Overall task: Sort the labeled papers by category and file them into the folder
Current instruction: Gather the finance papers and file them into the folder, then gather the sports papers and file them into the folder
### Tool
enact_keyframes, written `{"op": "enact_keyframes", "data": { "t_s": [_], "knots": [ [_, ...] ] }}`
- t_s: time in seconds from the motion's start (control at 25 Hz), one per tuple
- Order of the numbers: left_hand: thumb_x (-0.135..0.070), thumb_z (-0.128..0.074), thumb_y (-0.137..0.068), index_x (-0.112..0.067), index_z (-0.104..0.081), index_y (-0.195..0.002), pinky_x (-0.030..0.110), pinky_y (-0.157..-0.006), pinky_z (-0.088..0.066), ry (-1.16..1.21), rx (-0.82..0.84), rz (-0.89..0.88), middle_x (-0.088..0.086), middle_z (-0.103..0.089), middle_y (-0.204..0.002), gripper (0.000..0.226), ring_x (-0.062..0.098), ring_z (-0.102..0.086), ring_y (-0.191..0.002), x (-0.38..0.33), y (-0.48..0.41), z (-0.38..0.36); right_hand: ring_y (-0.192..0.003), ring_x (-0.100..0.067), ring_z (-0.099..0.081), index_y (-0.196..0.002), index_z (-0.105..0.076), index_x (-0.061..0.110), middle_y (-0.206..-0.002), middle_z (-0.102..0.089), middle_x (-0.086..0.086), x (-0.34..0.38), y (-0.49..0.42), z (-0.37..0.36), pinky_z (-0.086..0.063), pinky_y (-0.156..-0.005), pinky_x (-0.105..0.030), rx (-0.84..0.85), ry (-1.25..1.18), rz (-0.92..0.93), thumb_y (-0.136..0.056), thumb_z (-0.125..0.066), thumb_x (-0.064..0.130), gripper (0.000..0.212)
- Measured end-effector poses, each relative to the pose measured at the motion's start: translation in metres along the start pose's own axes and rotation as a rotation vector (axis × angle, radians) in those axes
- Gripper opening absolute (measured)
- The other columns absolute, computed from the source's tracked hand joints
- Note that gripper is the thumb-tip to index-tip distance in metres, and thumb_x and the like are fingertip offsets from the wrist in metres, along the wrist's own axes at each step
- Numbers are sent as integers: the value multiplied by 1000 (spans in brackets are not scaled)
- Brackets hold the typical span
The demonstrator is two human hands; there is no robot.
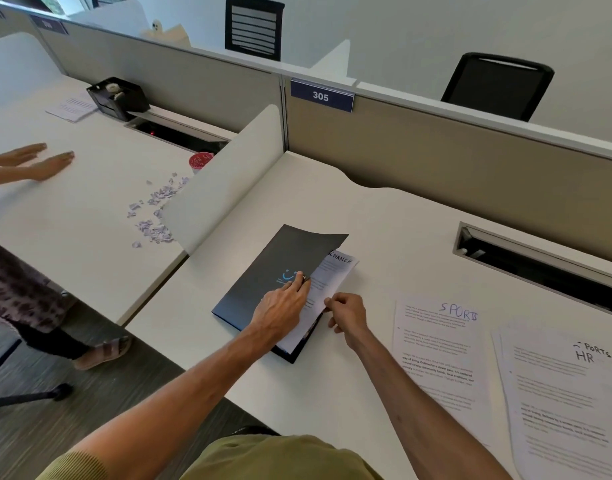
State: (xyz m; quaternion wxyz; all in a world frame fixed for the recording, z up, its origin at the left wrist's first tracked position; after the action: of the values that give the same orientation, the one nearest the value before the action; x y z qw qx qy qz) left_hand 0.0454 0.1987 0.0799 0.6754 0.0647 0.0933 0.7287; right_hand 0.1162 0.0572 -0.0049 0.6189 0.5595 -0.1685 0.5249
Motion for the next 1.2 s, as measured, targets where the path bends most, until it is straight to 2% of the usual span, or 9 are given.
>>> {"op": "enact_keyframes", "data": {
  "t_s": [0.12,0.2,0.48,0.64,0.72,0.84,0.96,1.08,1.2],
  "knots": [
    [-6,-46,-109,-13,-13,-170,42,-103,-60,13,-4,-6,13,-15,-177,69,33,-51,-147,3,-2,0,-51,-17,-61,-83,-75,11,-75,-76,-8,16,-6,-9,-45,-46,-26,-13,42,56,-96,-70,18,16],
    [-8,-46,-110,-13,-13,-169,44,-109,-56,14,1,-24,14,-16,-177,68,33,-47,-150,2,-3,-3,-55,-17,-64,-87,-77,11,-78,-75,-7,25,-9,-20,-46,-46,-23,4,60,59,-96,-72,19,13],
    [-20,-52,-111,-15,-19,-168,45,-112,-53,39,39,-20,16,-22,-175,66,36,-48,-149,5,-6,-19,-75,-24,-73,-100,-78,13,-94,-78,-7,19,-20,-35,-51,-50,-25,2,59,-15,-96,-72,24,13],
    [-20,-60,-108,-21,-28,-164,46,-101,-61,44,59,-34,17,-27,-172,65,38,-56,-139,-2,-11,-24,-54,-18,-71,-91,-78,14,-72,-77,-4,14,-15,-19,-55,-47,-27,-32,128,31,-99,-71,32,20],
    [-20,-67,-103,-22,-32,-162,47,-94,-63,20,78,-23,18,-26,-171,68,39,-59,-134,-7,-13,-29,-48,-14,-66,-92,-77,18,-72,-77,0,9,-13,-5,-52,-44,-26,-55,157,65,-98,-72,27,12],
    [-21,-74,-99,-20,-36,-161,49,-88,-64,-16,92,-13,18,-28,-170,72,39,-59,-132,-14,-14,-36,-54,-13,-66,-94,-78,24,-79,-79,6,-1,-4,16,-51,-49,-27,-49,189,104,-95,-70,22,8],
    [-22,-69,-102,-19,-37,-161,48,-87,-64,-20,77,-6,16,-29,-170,68,39,-59,-130,-18,-14,-39,-60,-11,-68,-94,-78,24,-78,-79,12,-20,8,39,-55,-54,-29,-92,169,92,-98,-66,21,13],
    [-22,-70,-99,-16,-42,-159,48,-93,-61,-6,36,-25,12,-32,-167,66,36,-58,-126,-23,-15,-38,-53,-9,-61,-92,-77,24,-79,-79,12,-41,24,61,-47,-49,-24,-150,115,53,-98,-63,18,17],
    [-13,-65,-96,-12,-53,-151,49,-95,-57,29,-1,-71,8,-40,-162,56,34,-56,-128,-31,-16,-34,-57,-11,-64,-92,-77,21,-80,-80,7,-59,41,83,-45,-47,-21,-217,6,38,-98,-64,15,15]
  ]
}}
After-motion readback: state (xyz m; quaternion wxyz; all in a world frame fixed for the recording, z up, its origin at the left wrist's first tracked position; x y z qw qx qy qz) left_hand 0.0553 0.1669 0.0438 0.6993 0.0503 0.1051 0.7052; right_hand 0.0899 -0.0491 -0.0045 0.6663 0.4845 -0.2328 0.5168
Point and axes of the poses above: each hand's wrist, its own y-axis away from the middle knuckle, its own z-axis out of the back of the hand, x = y × z, the point moved 9 cm from there along -y, towards the middle knuckle
